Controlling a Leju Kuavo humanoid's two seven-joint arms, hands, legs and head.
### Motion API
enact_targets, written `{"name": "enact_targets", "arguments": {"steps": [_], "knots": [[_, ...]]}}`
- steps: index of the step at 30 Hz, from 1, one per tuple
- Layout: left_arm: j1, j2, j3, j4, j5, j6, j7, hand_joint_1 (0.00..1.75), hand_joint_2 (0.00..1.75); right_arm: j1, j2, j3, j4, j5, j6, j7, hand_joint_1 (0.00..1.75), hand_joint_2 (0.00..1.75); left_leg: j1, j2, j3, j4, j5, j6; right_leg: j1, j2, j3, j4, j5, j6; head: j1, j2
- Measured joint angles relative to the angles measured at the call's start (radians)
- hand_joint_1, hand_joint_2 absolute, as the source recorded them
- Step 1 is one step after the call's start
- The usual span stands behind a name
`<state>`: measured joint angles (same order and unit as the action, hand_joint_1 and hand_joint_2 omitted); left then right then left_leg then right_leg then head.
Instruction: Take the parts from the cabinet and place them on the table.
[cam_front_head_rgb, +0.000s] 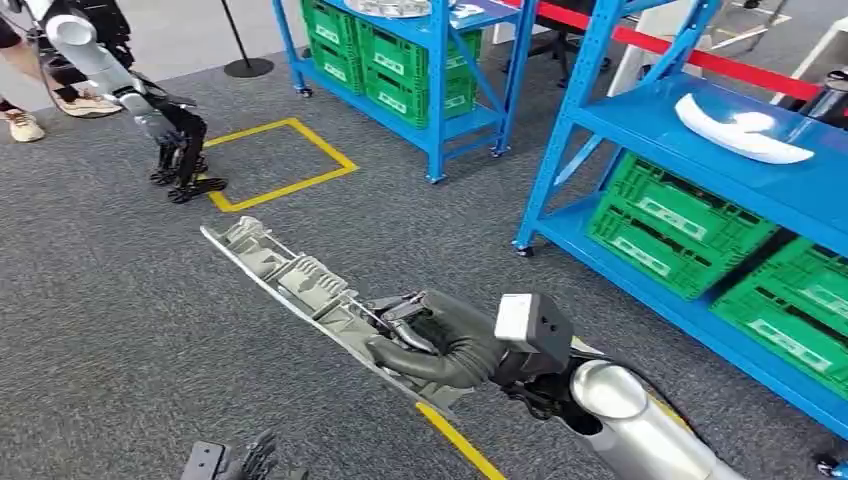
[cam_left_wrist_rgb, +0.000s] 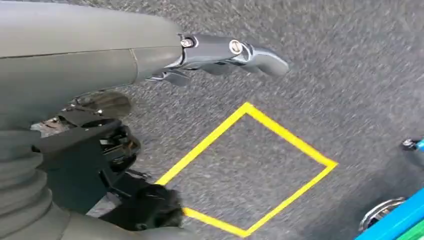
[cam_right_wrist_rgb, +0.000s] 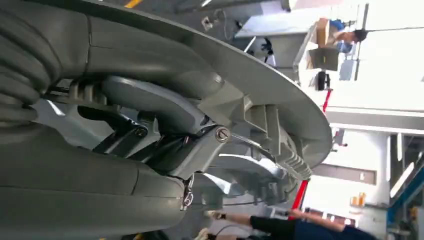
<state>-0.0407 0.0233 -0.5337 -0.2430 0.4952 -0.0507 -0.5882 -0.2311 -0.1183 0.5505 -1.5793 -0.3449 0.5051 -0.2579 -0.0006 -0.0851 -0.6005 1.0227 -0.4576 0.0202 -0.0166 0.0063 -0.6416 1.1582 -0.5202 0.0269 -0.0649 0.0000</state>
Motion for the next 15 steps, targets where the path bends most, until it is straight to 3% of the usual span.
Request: {"name": "enact_targets", "arguments": {"steps": [1, 2, 6, 7, 8, 9, 11, 12, 13, 15], "knots": [[-0.001, -0.001, 0.000, -0.002, -0.002, 0.000, 0.001, 0.00, 1.75, 0.000, 0.000, -0.001, 0.000, 0.001, -0.001, 0.000, 1.75, 1.75, 0.002, -0.012, -0.001, 0.005, -0.002, -0.004, -0.003, 0.027, 0.041, -0.086, 0.036, -0.001, 0.000, 0.000], [-0.001, -0.001, 0.000, -0.002, -0.002, 0.000, 0.002, 0.00, 1.75, 0.000, 0.000, -0.002, 0.000, 0.003, -0.002, 0.000, 1.75, 1.75, 0.000, -0.020, -0.008, 0.009, -0.004, -0.012, -0.005, 0.070, 0.049, -0.107, 0.019, 0.002, -0.001, 0.000], [0.001, 0.000, 0.000, -0.001, -0.008, -0.002, 0.002, 0.00, 1.75, -0.001, 0.001, -0.004, 0.000, 0.010, -0.003, 0.001, 1.75, 1.75, 0.005, -0.050, -0.017, 0.001, 0.005, -0.040, 0.003, 0.033, 0.048, -0.117, 0.032, -0.026, 0.001, 0.000], [0.001, 0.001, 0.000, -0.001, -0.009, -0.002, 0.002, 0.00, 1.75, -0.001, 0.002, -0.005, 0.000, 0.011, -0.003, 0.001, 1.75, 1.75, 0.005, -0.024, -0.016, 0.009, -0.001, -0.042, -0.001, 0.018, 0.052, -0.123, 0.036, -0.033, 0.001, 0.000], [0.000, 0.000, 0.000, -0.002, -0.011, -0.003, 0.002, 0.00, 1.75, 0.001, 0.003, -0.005, 0.000, 0.015, -0.003, 0.001, 1.75, 1.75, -0.001, 0.032, -0.031, 0.042, -0.024, -0.046, 0.000, 0.009, 0.056, -0.125, 0.034, -0.040, -0.003, 0.000], [-0.004, 0.000, 0.000, -0.002, -0.011, -0.004, 0.002, 0.00, 1.75, 0.001, 0.002, -0.008, 0.000, 0.018, -0.003, 0.002, 1.75, 1.75, 0.000, 0.058, -0.062, 0.109, -0.063, -0.051, 0.002, -0.003, 0.057, -0.125, 0.033, -0.043, -0.004, 0.000], [-0.009, -0.002, 0.000, -0.002, -0.013, -0.007, 0.002, 0.00, 1.75, 0.003, 0.002, -0.010, 0.000, 0.018, -0.004, 0.001, 1.75, 1.75, 0.005, 0.074, -0.136, 0.263, -0.129, -0.057, 0.005, -0.030, 0.056, -0.124, 0.030, -0.046, -0.004, 0.000], [-0.010, -0.002, 0.000, -0.002, -0.013, -0.007, 0.004, 0.00, 1.75, 0.004, 0.002, -0.010, 0.000, 0.019, -0.004, 0.002, 1.75, 1.75, 0.007, 0.075, -0.156, 0.304, -0.137, -0.059, 0.005, -0.042, 0.057, -0.124, 0.030, -0.046, -0.004, 0.000], [-0.009, -0.002, 0.000, -0.002, -0.013, -0.007, 0.008, 0.00, 1.75, 0.004, 0.002, -0.010, 0.000, 0.019, -0.004, 0.001, 1.75, 1.75, 0.008, 0.076, -0.151, 0.296, -0.121, -0.059, 0.005, -0.054, 0.057, -0.124, 0.029, -0.046, -0.004, 0.000], [-0.010, -0.002, 0.000, -0.002, -0.014, -0.008, 0.009, 0.00, 1.75, 0.004, 0.002, -0.010, 0.000, 0.019, -0.004, 0.002, 1.75, 1.75, 0.008, 0.089, -0.079, 0.163, -0.047, -0.056, 0.006, -0.076, 0.061, -0.124, 0.026, -0.043, -0.004, 0.000]]}}
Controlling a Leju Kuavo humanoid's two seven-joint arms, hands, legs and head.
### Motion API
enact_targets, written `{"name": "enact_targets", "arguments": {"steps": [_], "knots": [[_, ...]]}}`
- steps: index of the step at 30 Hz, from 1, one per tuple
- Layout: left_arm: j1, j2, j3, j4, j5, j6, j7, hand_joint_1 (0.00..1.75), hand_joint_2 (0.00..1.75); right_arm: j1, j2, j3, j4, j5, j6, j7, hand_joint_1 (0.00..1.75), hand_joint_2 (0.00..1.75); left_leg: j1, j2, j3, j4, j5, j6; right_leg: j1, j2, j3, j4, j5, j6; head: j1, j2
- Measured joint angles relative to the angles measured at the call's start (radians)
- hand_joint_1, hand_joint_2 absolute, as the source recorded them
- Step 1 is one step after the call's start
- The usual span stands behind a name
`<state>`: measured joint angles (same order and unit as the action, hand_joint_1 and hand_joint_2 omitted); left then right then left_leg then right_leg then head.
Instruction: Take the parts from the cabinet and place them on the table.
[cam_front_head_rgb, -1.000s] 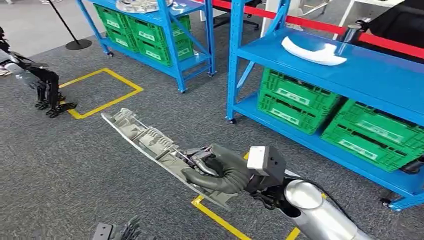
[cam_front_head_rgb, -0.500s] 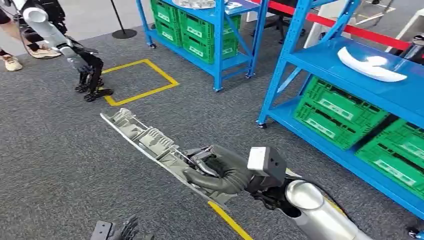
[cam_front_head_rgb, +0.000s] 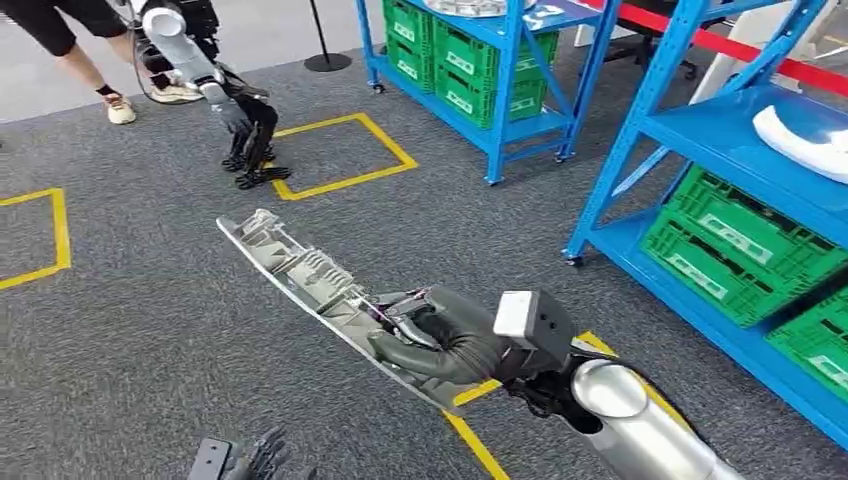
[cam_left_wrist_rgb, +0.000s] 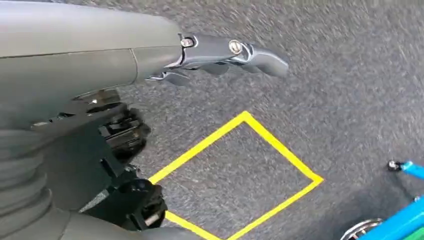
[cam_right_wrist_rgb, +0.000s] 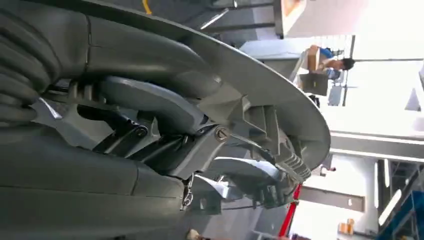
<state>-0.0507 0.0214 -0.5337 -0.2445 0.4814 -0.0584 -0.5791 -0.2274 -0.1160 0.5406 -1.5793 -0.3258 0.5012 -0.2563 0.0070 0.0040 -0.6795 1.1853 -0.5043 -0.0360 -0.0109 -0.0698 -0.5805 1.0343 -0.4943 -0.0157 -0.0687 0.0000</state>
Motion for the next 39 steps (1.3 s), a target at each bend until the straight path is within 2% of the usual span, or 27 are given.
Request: {"name": "enact_targets", "arguments": {"steps": [1, 2, 3, 6, 7, 9, 11, 12, 13, 14, 15, 16, 17, 18, 21, 22, 23, 24, 26, 27, 28, 29, 31, 32, 33, 37, 39], "knots": [[-0.001, 0.000, 0.000, 0.000, 0.000, 0.000, 0.000, 0.00, 1.75, 0.000, 0.000, 0.000, 0.000, 0.000, 0.000, 0.000, 1.75, 1.75, -0.001, 0.024, 0.053, -0.095, 0.038, 0.004, 0.000, -0.010, 0.004, 0.000, -0.003, 0.004, 0.000, 0.000], [-0.004, 0.000, 0.000, 0.000, 0.000, 0.000, 0.000, 0.00, 1.75, 0.000, 0.000, 0.000, 0.000, 0.000, 0.000, 0.000, 1.75, 1.75, -0.007, 0.073, 0.082, -0.154, 0.032, 0.007, 0.003, -0.019, 0.007, 0.000, -0.006, 0.009, 0.000, 0.000], [-0.006, 0.000, 0.000, -0.001, 0.000, 0.000, 0.001, 0.00, 1.75, -0.001, 0.000, -0.001, 0.000, 0.000, 0.000, -0.001, 1.75, 1.75, -0.014, 0.066, 0.082, -0.160, 0.035, 0.018, 0.008, -0.025, 0.008, 0.002, -0.009, 0.015, 0.000, 0.000], [-0.001, 0.002, 0.000, 0.000, 0.000, 0.000, 0.001, 0.00, 1.75, -0.001, 0.000, -0.001, 0.000, 0.003, 0.000, -0.001, 1.75, 1.75, -0.019, 0.029, 0.074, -0.161, 0.037, 0.034, 0.006, -0.055, 0.016, -0.006, -0.010, 0.032, 0.001, 0.000], [0.000, 0.003, 0.000, 0.000, 0.000, 0.000, 0.001, 0.00, 1.75, -0.001, 0.001, -0.001, -0.001, 0.003, 0.000, -0.001, 1.75, 1.75, -0.012, 0.017, 0.086, -0.171, 0.045, 0.045, 0.002, -0.052, 0.018, -0.003, -0.016, 0.041, 0.001, 0.000], [-0.005, 0.003, 0.000, 0.000, 0.000, 0.000, 0.001, 0.00, 1.75, -0.002, 0.000, -0.004, -0.001, 0.004, 0.000, -0.002, 1.75, 1.75, -0.009, -0.001, 0.085, -0.173, 0.048, 0.055, -0.002, 0.038, -0.016, 0.075, -0.065, 0.047, 0.005, 0.000], [-0.008, 0.001, 0.000, 0.000, 0.000, 0.000, 0.001, 0.00, 1.75, 0.004, -0.001, -0.008, -0.001, 0.006, -0.003, -0.002, 1.75, 1.75, -0.010, -0.026, 0.085, -0.172, 0.048, 0.058, -0.002, 0.062, -0.100, 0.241, -0.137, 0.049, 0.005, 0.000], [-0.006, 0.001, 0.000, 0.000, 0.000, 0.000, 0.001, 0.00, 1.75, 0.006, -0.001, -0.008, -0.001, 0.008, -0.004, -0.002, 1.75, 1.75, -0.010, -0.039, 0.085, -0.172, 0.048, 0.058, -0.001, 0.063, -0.133, 0.296, -0.148, 0.049, 0.005, 0.000], [-0.005, 0.001, 0.000, 0.000, 0.000, 0.000, 0.002, 0.00, 1.75, 0.008, -0.001, -0.009, -0.001, 0.008, -0.005, -0.002, 1.75, 1.75, -0.010, -0.051, 0.085, -0.171, 0.048, 0.058, 0.000, 0.063, -0.142, 0.303, -0.137, 0.049, 0.005, 0.000], [-0.004, 0.001, 0.000, 0.000, 0.000, 0.000, 0.002, 0.00, 1.75, 0.008, -0.002, -0.009, -0.001, 0.009, -0.008, -0.002, 1.75, 1.75, -0.010, -0.064, 0.085, -0.170, 0.048, 0.058, -0.001, 0.064, -0.133, 0.270, -0.105, 0.048, 0.005, 0.000], [-0.005, 0.001, 0.000, 0.000, -0.001, 0.000, 0.002, 0.00, 1.75, 0.008, -0.002, -0.010, -0.001, 0.010, -0.009, -0.002, 1.75, 1.75, -0.009, -0.079, 0.085, -0.167, 0.047, 0.056, -0.003, 0.068, -0.101, 0.199, -0.055, 0.047, 0.005, 0.000], [-0.005, 0.000, 0.000, -0.001, -0.002, 0.000, 0.002, 0.00, 1.75, 0.007, -0.002, -0.011, -0.001, 0.011, -0.010, -0.002, 1.75, 1.75, -0.008, -0.092, 0.086, -0.163, 0.045, 0.053, -0.005, 0.085, -0.059, 0.105, -0.005, 0.045, 0.005, 0.000], [-0.006, -0.001, 0.000, -0.002, -0.003, 0.000, 0.002, 0.00, 1.75, 0.007, -0.002, -0.014, -0.001, 0.014, -0.010, -0.002, 1.75, 1.75, -0.006, -0.103, 0.082, -0.158, 0.042, 0.048, -0.010, 0.130, -0.026, 0.029, 0.018, 0.045, 0.005, 0.000], [-0.008, -0.001, 0.000, -0.002, -0.003, 0.000, 0.002, 0.00, 1.75, 0.006, -0.002, -0.015, -0.001, 0.016, -0.011, -0.003, 1.75, 1.75, -0.011, -0.115, 0.073, -0.148, 0.038, 0.039, -0.010, 0.149, -0.021, 0.010, 0.004, 0.043, 0.005, 0.000], [-0.003, 0.000, 0.000, -0.002, -0.003, 0.000, 0.002, 0.00, 1.75, 0.003, -0.002, -0.016, -0.001, 0.021, -0.012, -0.003, 1.75, 1.75, 0.000, -0.141, 0.066, -0.160, 0.046, 0.017, 0.000, 0.122, -0.022, 0.013, 0.006, 0.024, 0.005, 0.000], [-0.003, 0.001, 0.000, -0.001, -0.003, 0.000, 0.002, 0.00, 1.75, 0.000, -0.001, -0.016, -0.002, 0.022, -0.012, -0.003, 1.75, 1.75, -0.001, -0.146, 0.066, -0.159, 0.046, 0.009, -0.005, 0.108, -0.018, 0.005, 0.011, 0.015, 0.005, 0.000], [-0.002, 0.001, 0.000, -0.002, -0.004, 0.000, 0.002, 0.00, 1.75, -0.002, -0.001, -0.016, -0.002, 0.024, -0.012, -0.003, 1.75, 1.75, -0.004, -0.085, 0.059, -0.141, 0.034, 0.008, -0.006, 0.097, -0.014, -0.001, 0.014, 0.010, 0.004, 0.000], [-0.004, 0.001, 0.000, -0.002, -0.004, -0.002, 0.002, 0.00, 1.75, -0.001, -0.001, -0.016, -0.002, 0.024, -0.012, -0.003, 1.75, 1.75, -0.006, -0.040, 0.037, -0.094, 0.002, 0.004, -0.004, 0.085, -0.011, -0.003, 0.012, 0.003, 0.002, 0.000], [-0.008, 0.001, 0.000, -0.003, -0.005, -0.002, 0.002, 0.00, 1.75, 0.001, -0.001, -0.016, -0.002, 0.029, -0.017, -0.003, 1.75, 1.75, -0.002, -0.016, -0.032, 0.051, -0.069, -0.003, 0.000, 0.059, -0.009, -0.002, 0.009, -0.002, 0.002, 0.000], [-0.007, 0.000, 0.000, -0.003, -0.005, -0.002, 0.002, 0.00, 1.75, 0.001, -0.001, -0.016, -0.002, 0.033, -0.019, -0.003, 1.75, 1.75, -0.001, -0.014, -0.064, 0.115, -0.090, -0.005, 0.000, 0.045, -0.008, -0.002, 0.007, -0.003, 0.002, 0.000], [-0.004, -0.001, 0.000, -0.003, -0.005, -0.002, 0.002, 0.00, 1.75, 0.002, -0.002, -0.016, -0.002, 0.035, -0.021, -0.003, 1.75, 1.75, 0.000, -0.013, -0.076, 0.138, -0.088, -0.006, 0.001, 0.033, -0.007, -0.002, 0.006, -0.004, 0.001, 0.000], [-0.002, -0.001, 0.000, -0.003, -0.005, -0.002, 0.002, 0.00, 1.75, 0.002, -0.002, -0.016, -0.002, 0.039, -0.022, -0.003, 1.75, 1.75, 0.001, -0.012, -0.062, 0.111, -0.064, -0.006, 0.001, 0.022, -0.006, -0.001, 0.004, -0.002, 0.002, 0.000], [-0.002, -0.001, 0.000, -0.003, -0.005, -0.002, 0.002, 0.00, 1.75, 0.002, -0.002, -0.016, -0.003, 0.041, -0.026, -0.003, 1.75, 1.75, 0.000, 0.003, 0.020, -0.042, 0.016, -0.001, 0.002, 0.002, 0.000, -0.001, -0.001, 0.002, 0.002, 0.000], [-0.003, -0.001, 0.000, -0.003, -0.005, -0.002, 0.002, 0.00, 1.75, 0.002, -0.002, -0.016, -0.003, 0.041, -0.026, -0.003, 1.75, 1.75, -0.002, 0.033, 0.068, -0.125, 0.047, 0.004, 0.002, -0.007, 0.005, -0.001, -0.004, 0.006, 0.002, 0.000], [-0.005, -0.001, 0.000, -0.003, -0.005, -0.002, 0.002, 0.00, 1.75, 0.002, -0.002, -0.017, -0.004, 0.041, -0.027, -0.004, 1.75, 1.75, -0.016, 0.068, 0.080, -0.155, 0.034, 0.015, 0.010, -0.015, 0.007, 0.002, -0.009, 0.013, 0.002, 0.000], [-0.001, 0.000, 0.000, -0.002, -0.005, -0.002, 0.001, 0.00, 1.75, 0.001, -0.002, -0.018, -0.005, 0.042, -0.028, -0.005, 1.75, 1.75, -0.016, 0.020, 0.078, -0.164, 0.043, 0.041, 0.008, -0.049, 0.017, -0.005, -0.012, 0.035, 0.002, 0.000], [-0.003, 0.000, 0.000, -0.002, -0.006, -0.002, 0.001, 0.00, 1.75, 0.002, -0.002, -0.019, -0.006, 0.041, -0.028, -0.007, 1.75, 1.75, -0.007, 0.002, 0.083, -0.171, 0.051, 0.054, -0.001, 0.032, -0.002, 0.040, -0.044, 0.046, 0.003, 0.000]]}}
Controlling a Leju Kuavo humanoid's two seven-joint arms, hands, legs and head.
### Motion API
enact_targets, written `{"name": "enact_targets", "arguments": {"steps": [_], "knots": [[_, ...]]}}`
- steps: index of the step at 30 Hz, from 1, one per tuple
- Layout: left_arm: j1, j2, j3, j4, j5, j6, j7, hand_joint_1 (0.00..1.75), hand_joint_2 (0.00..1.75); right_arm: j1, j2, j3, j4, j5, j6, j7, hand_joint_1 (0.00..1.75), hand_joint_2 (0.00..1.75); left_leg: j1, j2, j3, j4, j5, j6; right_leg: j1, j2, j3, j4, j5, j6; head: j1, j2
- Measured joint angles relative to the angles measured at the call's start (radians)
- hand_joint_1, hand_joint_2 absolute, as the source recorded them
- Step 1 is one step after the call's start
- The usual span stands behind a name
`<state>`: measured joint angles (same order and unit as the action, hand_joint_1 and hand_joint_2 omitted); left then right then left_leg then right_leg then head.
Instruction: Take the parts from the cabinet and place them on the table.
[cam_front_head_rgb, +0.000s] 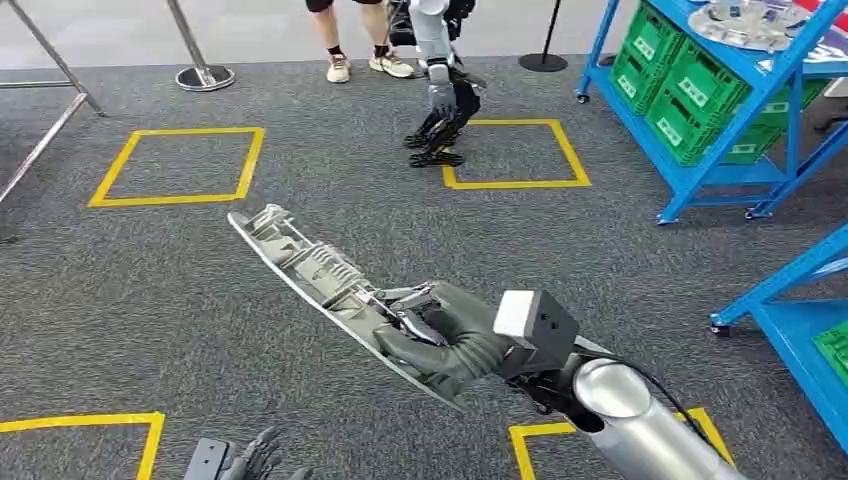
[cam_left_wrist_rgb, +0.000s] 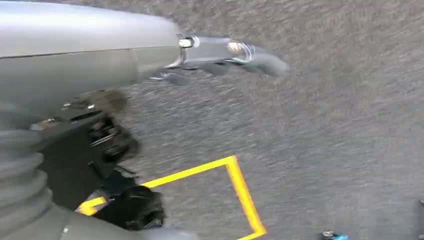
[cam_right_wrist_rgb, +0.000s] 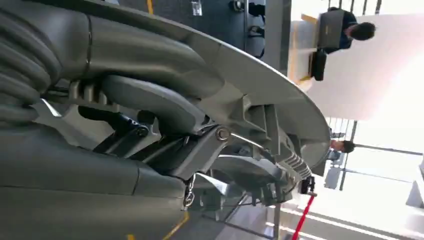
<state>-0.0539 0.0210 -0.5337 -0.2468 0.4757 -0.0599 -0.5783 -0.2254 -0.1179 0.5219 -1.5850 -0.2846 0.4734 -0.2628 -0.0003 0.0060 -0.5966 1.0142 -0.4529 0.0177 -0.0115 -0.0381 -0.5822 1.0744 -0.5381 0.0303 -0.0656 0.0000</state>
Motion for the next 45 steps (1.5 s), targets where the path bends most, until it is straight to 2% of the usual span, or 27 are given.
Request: {"name": "enact_targets", "arguments": {"steps": [2, 4, 6, 7, 8, 9, 13, 14, 15, 16, 18, 20, 22, 23, 24, 25, 29, 30, 31, 32, 34, 36, 38, 39, 40, 44, 45], "knots": [[-0.003, -0.002, 0.000, -0.001, 0.000, 0.000, 0.000, 0.00, 1.75, 0.005, -0.005, -0.001, 0.000, 0.001, -0.002, -0.002, 1.75, 1.75, 0.000, -0.020, 0.000, 0.000, 0.000, 0.007, 0.000, 0.030, -0.077, 0.155, -0.075, 0.005, 0.001, 0.000], [-0.001, -0.003, 0.000, 0.000, -0.002, 0.000, -0.002, 0.00, 1.75, 0.013, -0.008, -0.002, 0.000, 0.002, -0.002, -0.005, 1.75, 1.75, 0.000, -0.046, -0.001, 0.002, -0.001, 0.008, 0.000, 0.032, -0.140, 0.264, -0.099, 0.007, 0.001, 0.000], [0.000, -0.003, 0.000, 0.000, -0.005, 0.000, -0.002, 0.00, 1.75, 0.016, -0.010, -0.003, 0.000, 0.003, -0.002, -0.006, 1.75, 1.75, 0.001, -0.073, 0.000, 0.006, -0.001, 0.007, -0.003, 0.034, -0.115, 0.191, -0.032, 0.007, 0.001, 0.000], [0.000, -0.004, 0.000, -0.001, -0.006, 0.000, -0.002, 0.00, 1.75, 0.016, -0.010, -0.003, 0.000, 0.003, -0.002, -0.006, 1.75, 1.75, 0.002, -0.086, 0.000, 0.009, -0.002, 0.004, -0.005, 0.040, -0.076, 0.108, 0.015, 0.007, 0.001, 0.000], [-0.001, -0.004, 0.000, -0.001, -0.006, 0.000, -0.002, 0.00, 1.75, 0.016, -0.011, -0.003, 0.000, 0.003, -0.002, -0.006, 1.75, 1.75, 0.004, -0.099, -0.001, 0.014, -0.005, 0.000, -0.009, 0.063, -0.032, 0.015, 0.056, 0.006, 0.001, 0.000], [-0.001, -0.004, 0.000, -0.001, -0.007, 0.000, -0.003, 0.00, 1.75, 0.016, -0.012, -0.004, 0.000, 0.003, -0.002, -0.006, 1.75, 1.75, 0.002, -0.109, -0.006, 0.019, -0.007, -0.008, -0.013, 0.108, -0.013, -0.026, 0.044, 0.006, 0.000, 0.000], [0.004, -0.004, 0.000, 0.000, -0.008, 0.000, -0.006, 0.00, 1.75, 0.016, -0.014, -0.005, -0.007, 0.004, -0.003, -0.008, 1.75, 1.75, 0.009, -0.140, -0.017, 0.010, 0.001, -0.038, -0.002, 0.072, -0.015, -0.030, 0.052, -0.021, 0.001, 0.000], [0.005, -0.003, 0.000, 0.001, -0.008, 0.000, -0.008, 0.00, 1.75, 0.014, -0.014, -0.005, -0.010, 0.004, -0.003, -0.008, 1.75, 1.75, 0.009, -0.139, -0.017, 0.016, -0.002, -0.043, -0.010, 0.058, -0.013, -0.041, 0.059, -0.030, 0.001, 0.000], [0.005, -0.004, 0.000, 0.001, -0.008, 0.000, -0.009, 0.00, 1.75, 0.016, -0.014, -0.004, -0.013, 0.006, -0.003, -0.007, 1.75, 1.75, 0.003, -0.085, -0.027, 0.042, -0.023, -0.045, -0.008, 0.050, -0.010, -0.044, 0.059, -0.035, -0.003, 0.000], [0.002, -0.004, 0.000, 0.001, -0.008, 0.000, -0.009, 0.00, 1.75, 0.016, -0.014, -0.005, -0.014, 0.007, -0.003, -0.007, 1.75, 1.75, 0.003, -0.048, -0.053, 0.098, -0.060, -0.049, -0.006, 0.039, -0.008, -0.044, 0.058, -0.040, -0.005, 0.000], [-0.001, -0.004, 0.000, 0.001, -0.008, 0.000, -0.009, 0.00, 1.75, 0.017, -0.015, -0.005, -0.014, 0.008, -0.003, -0.007, 1.75, 1.75, 0.006, -0.020, -0.127, 0.255, -0.134, -0.054, -0.002, 0.014, -0.009, -0.043, 0.056, -0.044, -0.006, 0.000], [0.002, -0.005, 0.000, 0.001, -0.008, -0.001, -0.009, 0.00, 1.75, 0.017, -0.015, -0.005, -0.014, 0.008, -0.003, -0.007, 1.75, 1.75, 0.007, -0.015, -0.152, 0.312, -0.141, -0.056, -0.002, -0.009, -0.008, -0.043, 0.054, -0.045, -0.005, 0.000], [0.002, -0.004, 0.000, 0.001, -0.008, -0.001, -0.009, 0.00, 1.75, 0.017, -0.015, -0.005, -0.014, 0.008, -0.003, -0.007, 1.75, 1.75, 0.007, -0.005, -0.084, 0.187, -0.066, -0.054, -0.002, -0.033, -0.005, -0.042, 0.051, -0.041, -0.005, 0.000], [0.002, -0.004, 0.000, 0.001, -0.008, -0.001, -0.009, 0.00, 1.75, 0.017, -0.015, -0.005, -0.014, 0.008, -0.003, -0.007, 1.75, 1.75, 0.006, 0.017, -0.032, 0.095, -0.028, -0.050, -0.002, -0.042, -0.001, -0.042, 0.049, -0.038, -0.006, 0.000], [0.000, -0.004, 0.000, 0.001, -0.008, -0.001, -0.009, 0.00, 1.75, 0.017, -0.015, -0.004, -0.014, 0.008, -0.003, -0.007, 1.75, 1.75, 0.003, 0.064, 0.007, 0.021, -0.017, -0.045, 0.000, -0.051, 0.003, -0.041, 0.046, -0.033, -0.005, 0.000], [-0.001, -0.004, 0.000, 0.000, -0.008, -0.001, -0.009, 0.00, 1.75, 0.017, -0.016, -0.005, -0.014, 0.008, -0.003, -0.007, 1.75, 1.75, -0.005, 0.073, 0.006, 0.014, -0.020, -0.034, 0.006, -0.060, 0.005, -0.040, 0.042, -0.027, -0.005, 0.000], [0.003, -0.003, 0.000, 0.001, -0.008, -0.002, -0.009, 0.00, 1.75, 0.015, -0.016, -0.005, -0.016, 0.008, -0.003, -0.007, 1.75, 1.75, -0.006, 0.023, 0.006, 0.005, -0.012, -0.008, 0.004, -0.098, 0.019, -0.049, 0.038, -0.002, -0.005, 0.000], [0.004, -0.004, 0.000, 0.000, -0.008, -0.002, -0.009, 0.00, 1.75, 0.016, -0.016, -0.005, -0.018, 0.008, -0.003, -0.007, 1.75, 1.75, 0.000, 0.011, 0.011, 0.000, -0.007, -0.002, -0.003, -0.068, 0.019, -0.036, 0.028, 0.005, -0.005, 0.000], [0.000, -0.003, 0.000, -0.001, -0.008, -0.002, -0.009, 0.00, 1.75, 0.016, -0.016, -0.006, -0.021, 0.007, -0.003, -0.009, 1.75, 1.75, 0.002, 0.001, 0.010, -0.001, -0.005, 0.003, -0.004, -0.014, -0.005, 0.012, -0.006, 0.007, -0.003, 0.000], [-0.002, -0.003, 0.000, -0.001, -0.008, -0.002, -0.009, 0.00, 1.75, 0.017, -0.017, -0.006, -0.022, 0.008, -0.003, -0.010, 1.75, 1.75, 0.003, -0.010, 0.009, -0.001, -0.004, 0.006, -0.004, 0.016, -0.042, 0.090, -0.047, 0.010, 0.000, 0.000], [-0.002, -0.006, 0.000, -0.002, -0.009, -0.002, -0.009, 0.00, 1.75, 0.023, -0.020, -0.006, -0.022, 0.008, -0.003, -0.009, 1.75, 1.75, 0.002, -0.036, 0.008, 0.001, -0.005, 0.008, -0.002, 0.031, -0.121, 0.243, -0.104, 0.012, 0.000, 0.000], [0.000, -0.006, 0.000, -0.002, -0.009, -0.002, -0.009, 0.00, 1.75, 0.028, -0.021, -0.006, -0.022, 0.008, -0.003, -0.009, 1.75, 1.75, 0.002, -0.063, 0.008, 0.003, -0.006, 0.008, -0.001, 0.033, -0.132, 0.243, -0.072, 0.008, 0.000, 0.000], [0.000, -0.006, 0.000, -0.002, -0.009, -0.002, -0.009, 0.00, 1.75, 0.029, -0.021, -0.005, -0.024, 0.007, -0.003, -0.008, 1.75, 1.75, 0.002, -0.093, 0.009, 0.007, -0.007, 0.005, -0.004, 0.045, -0.058, 0.075, 0.030, 0.002, 0.000, 0.000], [0.000, -0.007, 0.000, -0.002, -0.009, -0.002, -0.009, 0.00, 1.75, 0.029, -0.021, -0.006, -0.025, 0.007, -0.002, -0.008, 1.75, 1.75, 0.003, -0.104, 0.009, 0.011, -0.009, 0.002, -0.005, 0.069, -0.016, -0.013, 0.067, -0.001, 0.000, 0.000], [-0.001, -0.007, 0.000, -0.003, -0.009, -0.003, -0.009, 0.00, 1.75, 0.029, -0.022, -0.005, -0.027, 0.002, 0.004, -0.009, 1.75, 1.75, 0.001, -0.112, 0.003, 0.014, -0.010, -0.005, -0.007, 0.106, -0.007, -0.035, 0.045, 0.001, 0.000, 0.000], [0.005, -0.006, 0.000, -0.001, -0.009, -0.006, -0.008, 0.00, 1.75, 0.029, -0.024, -0.002, -0.037, -0.011, 0.027, -0.010, 1.75, 1.75, 0.007, -0.146, -0.005, 0.005, -0.004, -0.035, -0.001, 0.071, -0.006, -0.047, 0.057, -0.021, 0.002, 0.000], [0.005, -0.004, 0.000, 0.000, -0.009, -0.006, -0.008, 0.00, 1.75, 0.028, -0.024, -0.002, -0.042, -0.014, 0.030, -0.010, 1.75, 1.75, 0.008, -0.128, -0.006, 0.013, -0.010, -0.038, -0.006, 0.056, -0.001, -0.054, 0.061, -0.028, 0.002, 0.000]]}}
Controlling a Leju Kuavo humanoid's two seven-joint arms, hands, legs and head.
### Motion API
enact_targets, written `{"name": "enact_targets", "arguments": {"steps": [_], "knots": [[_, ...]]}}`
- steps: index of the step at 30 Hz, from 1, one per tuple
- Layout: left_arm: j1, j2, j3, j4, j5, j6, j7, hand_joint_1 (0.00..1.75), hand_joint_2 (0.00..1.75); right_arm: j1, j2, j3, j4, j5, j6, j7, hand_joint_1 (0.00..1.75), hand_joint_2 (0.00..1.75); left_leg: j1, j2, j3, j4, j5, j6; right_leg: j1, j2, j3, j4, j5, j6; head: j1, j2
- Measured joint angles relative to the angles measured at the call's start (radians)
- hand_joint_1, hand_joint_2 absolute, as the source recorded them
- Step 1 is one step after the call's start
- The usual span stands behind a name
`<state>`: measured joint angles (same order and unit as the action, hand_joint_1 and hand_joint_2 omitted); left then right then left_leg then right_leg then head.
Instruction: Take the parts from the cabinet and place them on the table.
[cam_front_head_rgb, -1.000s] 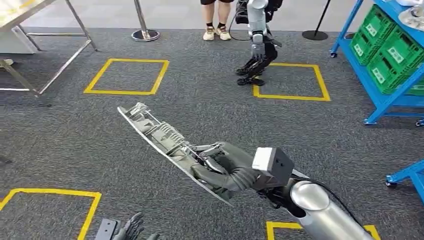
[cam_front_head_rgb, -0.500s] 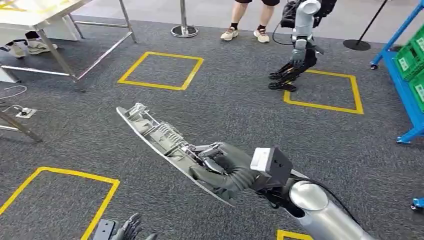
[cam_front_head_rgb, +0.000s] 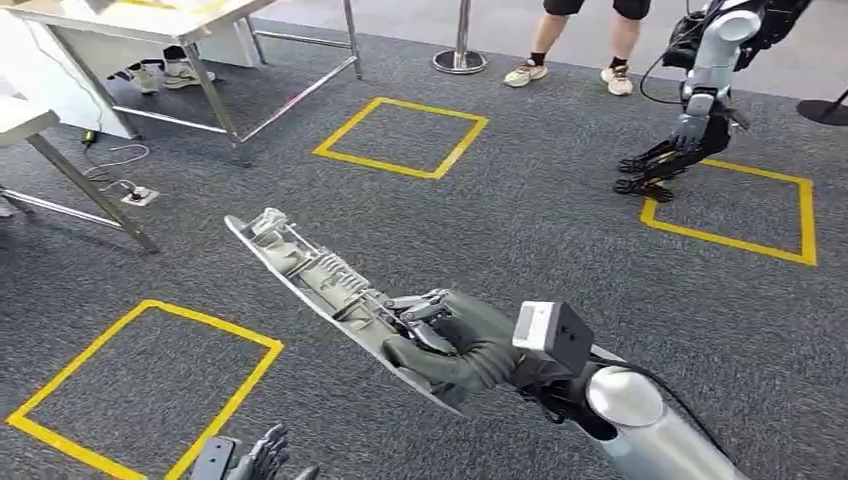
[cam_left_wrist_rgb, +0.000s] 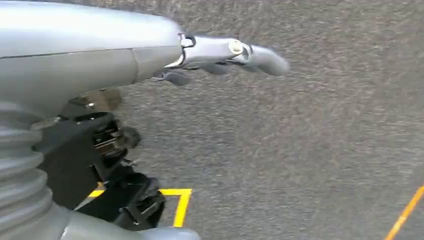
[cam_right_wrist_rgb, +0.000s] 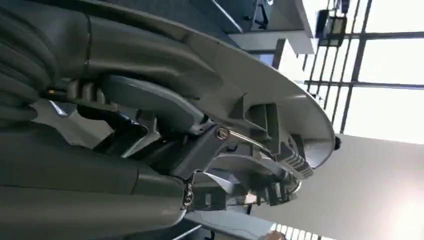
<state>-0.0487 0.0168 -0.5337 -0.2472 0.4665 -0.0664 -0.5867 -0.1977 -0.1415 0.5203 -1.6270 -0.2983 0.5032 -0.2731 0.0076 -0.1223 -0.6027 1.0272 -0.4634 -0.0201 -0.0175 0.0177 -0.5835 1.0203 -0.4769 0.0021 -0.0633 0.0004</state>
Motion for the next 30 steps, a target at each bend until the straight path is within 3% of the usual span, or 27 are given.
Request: {"name": "enact_targets", "arguments": {"steps": [1, 2, 4, 5, 6, 8, 9, 10, 11, 14, 15, 16, 17, 18, 20, 21, 22, 23, 24, 25, 26, 28, 30], "knots": [[-0.001, 0.000, 0.000, 0.000, 0.000, 0.000, 0.000, 0.00, 1.75, 0.000, 0.000, 0.001, -0.002, -0.003, 0.004, 0.000, 1.75, 1.75, -0.008, 0.055, -0.014, 0.031, -0.023, -0.004, 0.001, -0.008, 0.003, -0.003, -0.001, -0.006, -0.005, 0.000], [-0.004, 0.000, 0.000, 0.000, 0.000, 0.000, 0.000, 0.00, 1.75, 0.000, 0.000, 0.002, -0.005, -0.005, 0.006, -0.002, 1.75, 1.75, -0.007, 0.087, -0.046, 0.096, -0.061, -0.008, 0.002, -0.020, 0.004, -0.003, -0.003, -0.010, -0.007, 0.000], [-0.006, 0.000, 0.000, 0.000, 0.000, 0.000, 0.000, 0.00, 1.75, 0.000, -0.001, 0.003, -0.005, -0.009, 0.007, -0.004, 1.75, 1.75, -0.004, 0.110, -0.121, 0.253, -0.132, -0.013, 0.005, -0.047, 0.004, -0.002, -0.006, -0.015, -0.007, 0.000], [-0.005, 0.000, 0.000, 0.000, 0.000, 0.000, 0.000, 0.00, 1.75, 0.000, -0.001, 0.003, -0.005, -0.011, 0.008, -0.005, 1.75, 1.75, -0.003, 0.112, -0.145, 0.303, -0.142, -0.015, 0.005, -0.059, 0.004, -0.002, -0.006, -0.014, -0.007, 0.000], [-0.003, 0.000, 0.000, 0.000, 0.001, 0.000, 0.000, 0.00, 1.75, 0.000, -0.001, 0.003, -0.005, -0.014, 0.011, -0.006, 1.75, 1.75, -0.001, 0.113, -0.142, 0.296, -0.125, -0.017, 0.005, -0.072, 0.005, -0.002, -0.007, -0.014, -0.007, 0.000], [-0.003, 0.001, 0.000, 0.000, 0.002, 0.000, 0.000, 0.00, 1.75, -0.004, -0.001, 0.005, -0.005, -0.021, 0.017, -0.009, 1.75, 1.75, 0.001, 0.126, -0.072, 0.165, -0.047, -0.016, 0.005, -0.094, 0.011, -0.001, -0.011, -0.010, -0.007, 0.000], [-0.003, 0.002, 0.000, 0.000, 0.002, 0.000, 0.000, 0.00, 1.75, -0.008, -0.001, 0.006, -0.005, -0.022, 0.019, -0.010, 1.75, 1.75, 0.000, 0.150, -0.016, 0.062, -0.003, -0.013, 0.005, -0.104, 0.016, 0.000, -0.015, -0.006, -0.007, 0.000], [-0.005, 0.002, 0.000, 0.000, 0.002, 0.000, 0.000, 0.00, 1.75, -0.013, -0.001, 0.007, -0.006, -0.022, 0.022, -0.012, 1.75, 1.75, -0.006, 0.204, 0.014, -0.001, -0.009, -0.008, 0.008, -0.112, 0.019, 0.000, -0.018, 0.000, -0.007, 0.000], [-0.007, 0.002, 0.000, 0.000, 0.002, 0.000, -0.001, 0.00, 1.75, -0.017, -0.001, 0.007, -0.008, -0.023, 0.022, -0.014, 1.75, 1.75, -0.011, 0.192, 0.012, -0.005, -0.003, 0.006, 0.015, -0.121, 0.019, 0.003, -0.021, 0.006, -0.006, 0.000], [-0.002, 0.002, 0.000, 0.001, 0.002, 0.000, -0.002, 0.00, 1.75, -0.028, -0.001, 0.008, -0.008, -0.024, 0.021, -0.015, 1.75, 1.75, -0.014, 0.158, 0.003, -0.002, -0.002, 0.025, 0.012, -0.148, 0.024, -0.001, -0.022, 0.022, -0.006, 0.000], [-0.002, 0.002, 0.000, 0.001, 0.002, 0.000, -0.002, 0.00, 1.75, -0.031, -0.001, 0.008, -0.009, -0.024, 0.021, -0.015, 1.75, 1.75, -0.008, 0.145, 0.011, -0.009, 0.005, 0.035, 0.010, -0.149, 0.024, 0.002, -0.028, 0.030, -0.006, 0.000], [-0.003, 0.002, 0.000, 0.001, 0.002, 0.000, -0.003, 0.00, 1.75, -0.033, -0.001, 0.009, -0.011, -0.024, 0.021, -0.015, 1.75, 1.75, -0.005, 0.135, 0.011, -0.010, 0.007, 0.038, 0.004, -0.094, 0.020, 0.024, -0.044, 0.037, -0.006, 0.000], [-0.006, 0.002, 0.000, 0.001, 0.002, 0.000, -0.003, 0.00, 1.75, -0.033, -0.002, 0.008, -0.014, -0.026, 0.021, -0.016, 1.75, 1.75, -0.004, 0.126, 0.010, -0.010, 0.009, 0.044, 0.003, -0.053, -0.008, 0.082, -0.080, 0.038, -0.002, 0.000], [-0.008, 0.001, 0.000, 0.000, 0.002, 0.000, -0.003, 0.00, 1.75, -0.033, -0.002, 0.009, -0.014, -0.026, 0.021, -0.016, 1.75, 1.75, -0.004, 0.115, 0.010, -0.010, 0.009, 0.046, 0.003, -0.035, -0.046, 0.160, -0.118, 0.040, -0.002, 0.000], [-0.009, -0.001, 0.000, -0.001, 0.002, 0.000, -0.003, 0.00, 1.75, -0.033, -0.003, 0.009, -0.013, -0.026, 0.021, -0.015, 1.75, 1.75, -0.005, 0.090, 0.009, -0.009, 0.009, 0.048, 0.004, -0.026, -0.122, 0.303, -0.166, 0.041, -0.002, 0.000], [-0.007, 0.000, 0.000, 0.000, 0.002, 0.000, -0.003, 0.00, 1.75, -0.033, -0.004, 0.009, -0.013, -0.026, 0.021, -0.015, 1.75, 1.75, -0.005, 0.076, 0.009, -0.008, 0.009, 0.048, 0.004, -0.025, -0.136, 0.319, -0.157, 0.040, -0.002, 0.000], [-0.007, 0.000, 0.000, 0.000, 0.002, 0.000, -0.003, 0.00, 1.75, -0.033, -0.004, 0.009, -0.014, -0.026, 0.021, -0.014, 1.75, 1.75, -0.005, 0.061, 0.010, -0.006, 0.009, 0.047, 0.004, -0.025, -0.124, 0.283, -0.122, 0.037, -0.002, 0.000], [-0.007, 0.000, 0.000, 0.000, 0.002, 0.000, -0.003, 0.00, 1.75, -0.034, -0.004, 0.009, -0.014, -0.026, 0.021, -0.014, 1.75, 1.75, -0.005, 0.047, 0.010, -0.004, 0.009, 0.047, 0.003, -0.023, -0.094, 0.216, -0.077, 0.035, -0.002, 0.000], [-0.008, -0.002, 0.000, -0.001, 0.002, 0.000, -0.003, 0.00, 1.75, -0.038, -0.004, 0.009, -0.014, -0.026, 0.022, -0.013, 1.75, 1.75, -0.004, 0.032, 0.010, -0.001, 0.007, 0.044, 0.002, -0.010, -0.045, 0.110, -0.023, 0.031, -0.002, 0.000], [-0.008, -0.002, 0.000, -0.002, 0.002, 0.000, -0.003, 0.00, 1.75, -0.043, -0.004, 0.009, -0.014, -0.027, 0.023, -0.014, 1.75, 1.75, -0.003, 0.021, 0.008, 0.002, 0.006, 0.041, -0.001, 0.029, -0.006, 0.022, 0.002, 0.026, -0.002, 0.000], [-0.009, -0.002, 0.000, -0.002, 0.003, 0.000, -0.003, 0.00, 1.75, -0.048, -0.004, 0.009, -0.013, -0.027, 0.024, -0.014, 1.75, 1.75, -0.006, 0.012, 0.003, 0.003, 0.008, 0.032, 0.000, 0.052, -0.002, 0.014, -0.013, 0.029, -0.003, 0.000], [-0.006, -0.002, 0.000, -0.002, 0.003, 0.000, -0.003, 0.00, 1.75, -0.054, -0.004, 0.009, -0.014, -0.032, 0.023, -0.017, 1.75, 1.75, -0.002, -0.003, -0.003, -0.001, 0.012, 0.017, 0.004, 0.034, -0.005, 0.011, -0.006, 0.021, 0.000, 0.000], [-0.002, -0.002, 0.000, 0.000, 0.003, 0.000, -0.003, 0.00, 1.75, -0.061, -0.004, 0.009, -0.014, -0.036, 0.022, -0.018, 1.75, 1.75, 0.000, -0.020, -0.008, -0.009, 0.015, 0.003, 0.004, 0.018, -0.002, 0.005, -0.002, 0.005, 0.000, 0.000]]}}
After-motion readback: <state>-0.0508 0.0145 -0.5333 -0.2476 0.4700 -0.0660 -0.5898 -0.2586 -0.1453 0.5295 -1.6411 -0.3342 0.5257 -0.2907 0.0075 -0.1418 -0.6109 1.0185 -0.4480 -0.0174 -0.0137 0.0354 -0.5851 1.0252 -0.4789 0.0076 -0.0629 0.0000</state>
